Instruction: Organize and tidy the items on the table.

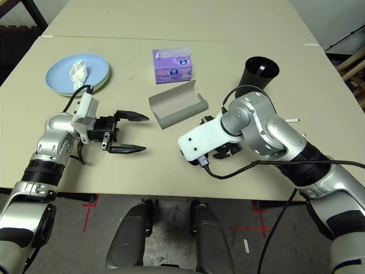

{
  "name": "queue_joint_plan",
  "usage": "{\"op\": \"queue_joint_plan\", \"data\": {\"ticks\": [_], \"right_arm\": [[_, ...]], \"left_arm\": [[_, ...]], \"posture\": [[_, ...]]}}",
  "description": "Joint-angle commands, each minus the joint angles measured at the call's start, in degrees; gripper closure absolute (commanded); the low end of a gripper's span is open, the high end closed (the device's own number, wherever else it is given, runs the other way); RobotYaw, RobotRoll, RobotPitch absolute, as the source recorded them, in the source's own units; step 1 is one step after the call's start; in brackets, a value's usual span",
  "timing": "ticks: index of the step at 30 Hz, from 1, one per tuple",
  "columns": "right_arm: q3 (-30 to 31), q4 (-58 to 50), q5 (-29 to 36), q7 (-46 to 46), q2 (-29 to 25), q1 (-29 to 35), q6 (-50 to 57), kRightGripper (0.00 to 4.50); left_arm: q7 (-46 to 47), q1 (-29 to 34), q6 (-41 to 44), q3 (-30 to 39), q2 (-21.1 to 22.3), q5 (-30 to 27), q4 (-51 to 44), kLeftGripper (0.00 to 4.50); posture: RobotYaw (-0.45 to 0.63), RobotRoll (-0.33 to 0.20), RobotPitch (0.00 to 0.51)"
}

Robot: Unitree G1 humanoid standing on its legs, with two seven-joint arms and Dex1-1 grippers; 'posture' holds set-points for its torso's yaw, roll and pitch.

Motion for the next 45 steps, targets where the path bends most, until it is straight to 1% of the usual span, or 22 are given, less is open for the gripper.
{"op": "queue_joint_plan", "data": {"ticks": [1,16,19,25,26,27,28,29,41,45], "right_arm": [[-0.83,-0.60,0.65,0.88,0.09,-0.74,0.59,0.00],[-1.16,-1.52,1.24,2.06,-0.38,-1.30,1.34,0.00],[-0.95,-1.29,1.16,2.18,-0.36,-1.23,1.22,0.64],[-0.57,-0.83,1.06,2.43,-0.94,-0.47,0.38,2.85],[-0.51,-0.73,1.00,2.41,-1.06,-0.31,0.18,3.29],[-0.46,-0.60,0.95,2.36,-1.14,-0.20,-0.05,3.58],[-0.43,-0.43,0.89,2.30,-1.18,-0.13,-0.25,3.96],[-0.42,-0.26,0.84,2.23,-1.19,-0.11,-0.43,4.04],[-2.04,0.72,2.31,2.69,-1.65,-2.46,-1.59,4.04],[-4.21,1.95,4.75,4.11,-2.05,-6.74,-1.42,4.04]], "left_arm": [[-0.54,0.53,-0.45,-0.89,0.41,0.24,-0.62,0.02],[-0.36,0.19,-0.77,-1.09,0.37,0.50,0.06,0.02],[-0.40,0.27,-0.67,-1.10,0.51,0.51,-0.09,0.00],[-0.35,0.20,-0.59,-1.11,0.60,0.50,-0.06,0.00],[-0.33,0.22,-0.58,-1.11,0.60,0.49,-0.11,0.00],[-0.32,0.22,-0.57,-1.12,0.60,0.49,-0.14,0.00],[-0.30,0.21,-0.56,-1.13,0.59,0.49,-0.14,0.00],[-0.28,0.23,-0.55,-1.13,0.59,0.49,-0.18,0.00],[-0.32,0.09,-0.54,-1.22,0.65,0.68,0.09,0.00],[-0.44,0.00,-0.37,-1.34,0.66,0.73,0.24,0.00]], "posture": [[0.19,0.000,0.223],[0.19,0.000,0.220],[0.19,0.000,0.221],[0.19,0.000,0.221],[0.19,0.000,0.221],[0.19,0.000,0.221],[0.19,0.000,0.221],[0.19,0.000,0.221],[0.18,0.000,0.216],[0.18,0.000,0.216]]}}
